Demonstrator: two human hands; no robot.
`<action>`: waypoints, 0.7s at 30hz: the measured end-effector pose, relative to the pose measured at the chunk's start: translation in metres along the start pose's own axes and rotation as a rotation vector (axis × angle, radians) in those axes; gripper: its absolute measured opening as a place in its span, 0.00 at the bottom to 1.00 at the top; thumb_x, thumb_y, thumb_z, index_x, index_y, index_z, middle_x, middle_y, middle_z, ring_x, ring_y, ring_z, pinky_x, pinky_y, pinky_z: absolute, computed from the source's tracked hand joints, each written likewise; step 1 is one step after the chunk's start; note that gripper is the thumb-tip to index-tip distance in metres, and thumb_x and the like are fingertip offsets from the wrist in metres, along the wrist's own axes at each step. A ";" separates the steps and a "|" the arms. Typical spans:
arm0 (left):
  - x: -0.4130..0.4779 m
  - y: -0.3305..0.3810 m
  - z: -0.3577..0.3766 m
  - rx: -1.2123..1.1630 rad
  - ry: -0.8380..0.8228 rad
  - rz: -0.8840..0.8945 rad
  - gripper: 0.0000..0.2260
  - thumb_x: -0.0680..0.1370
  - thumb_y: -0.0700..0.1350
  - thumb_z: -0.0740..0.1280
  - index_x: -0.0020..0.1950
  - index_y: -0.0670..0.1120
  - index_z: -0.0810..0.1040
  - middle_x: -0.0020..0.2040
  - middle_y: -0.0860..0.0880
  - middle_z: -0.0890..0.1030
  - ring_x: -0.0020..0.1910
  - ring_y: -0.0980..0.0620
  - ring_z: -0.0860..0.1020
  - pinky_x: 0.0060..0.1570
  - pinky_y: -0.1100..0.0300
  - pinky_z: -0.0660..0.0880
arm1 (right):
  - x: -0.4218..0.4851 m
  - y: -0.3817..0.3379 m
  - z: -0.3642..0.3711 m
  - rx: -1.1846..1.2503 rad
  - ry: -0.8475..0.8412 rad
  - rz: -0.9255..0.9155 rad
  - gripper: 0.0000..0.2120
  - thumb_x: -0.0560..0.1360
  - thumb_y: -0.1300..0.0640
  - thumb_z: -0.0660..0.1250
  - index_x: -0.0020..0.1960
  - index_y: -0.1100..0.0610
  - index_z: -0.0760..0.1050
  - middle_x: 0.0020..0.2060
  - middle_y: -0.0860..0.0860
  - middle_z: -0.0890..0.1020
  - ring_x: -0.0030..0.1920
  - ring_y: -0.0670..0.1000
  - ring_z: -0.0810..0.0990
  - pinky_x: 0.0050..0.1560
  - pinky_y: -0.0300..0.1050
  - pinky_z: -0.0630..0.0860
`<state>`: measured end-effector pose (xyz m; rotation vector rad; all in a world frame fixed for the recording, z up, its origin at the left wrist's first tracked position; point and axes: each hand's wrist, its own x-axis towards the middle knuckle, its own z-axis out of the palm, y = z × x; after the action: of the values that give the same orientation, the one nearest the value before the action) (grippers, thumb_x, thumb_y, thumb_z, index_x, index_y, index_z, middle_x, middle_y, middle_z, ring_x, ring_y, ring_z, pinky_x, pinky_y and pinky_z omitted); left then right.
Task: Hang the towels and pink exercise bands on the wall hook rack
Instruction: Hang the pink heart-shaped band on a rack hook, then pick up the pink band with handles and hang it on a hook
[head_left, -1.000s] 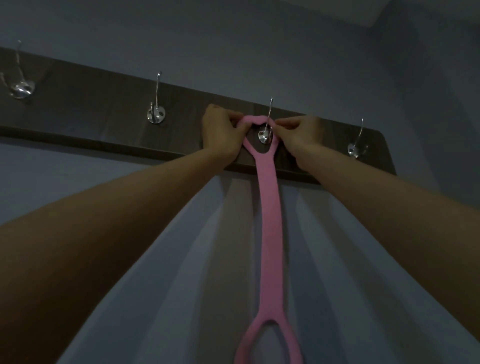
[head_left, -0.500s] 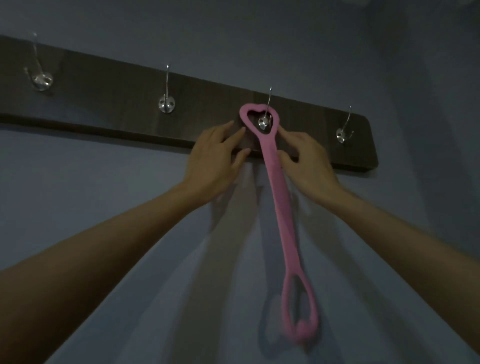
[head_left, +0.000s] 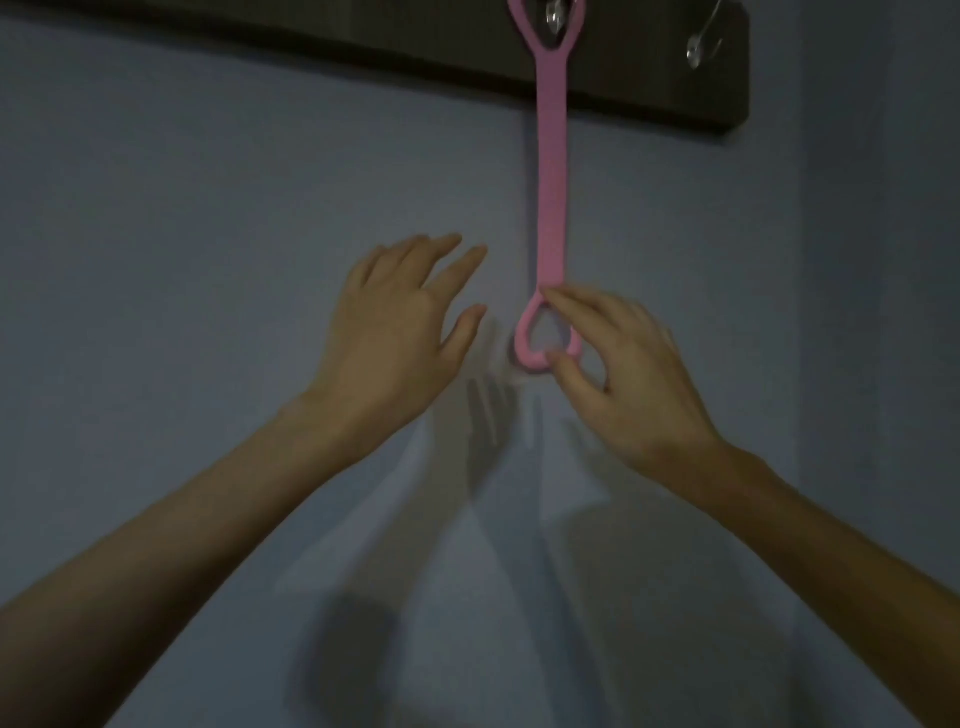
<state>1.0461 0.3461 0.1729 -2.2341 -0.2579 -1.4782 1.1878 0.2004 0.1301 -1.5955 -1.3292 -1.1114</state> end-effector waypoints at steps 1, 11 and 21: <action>-0.015 0.002 -0.004 -0.007 -0.022 0.002 0.23 0.78 0.54 0.56 0.71 0.48 0.68 0.69 0.46 0.72 0.67 0.43 0.70 0.67 0.47 0.63 | -0.018 -0.008 0.002 0.000 -0.008 0.010 0.21 0.76 0.52 0.61 0.69 0.51 0.69 0.65 0.48 0.74 0.64 0.48 0.69 0.66 0.48 0.63; -0.142 0.024 -0.041 -0.077 -0.255 -0.050 0.23 0.79 0.55 0.54 0.72 0.49 0.67 0.70 0.46 0.71 0.68 0.44 0.69 0.68 0.46 0.63 | -0.137 -0.066 -0.010 0.095 -0.226 0.150 0.22 0.77 0.49 0.58 0.70 0.50 0.67 0.66 0.47 0.73 0.66 0.47 0.70 0.68 0.52 0.65; -0.249 0.062 -0.102 -0.098 -0.424 -0.169 0.23 0.78 0.56 0.53 0.71 0.49 0.68 0.69 0.46 0.72 0.67 0.43 0.71 0.67 0.46 0.65 | -0.239 -0.116 -0.052 0.148 -0.422 0.217 0.20 0.76 0.52 0.59 0.68 0.51 0.69 0.65 0.48 0.74 0.65 0.49 0.71 0.68 0.50 0.65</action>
<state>0.8840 0.2665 -0.0365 -2.6481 -0.5258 -1.0972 1.0474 0.0947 -0.0754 -1.8748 -1.4214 -0.5492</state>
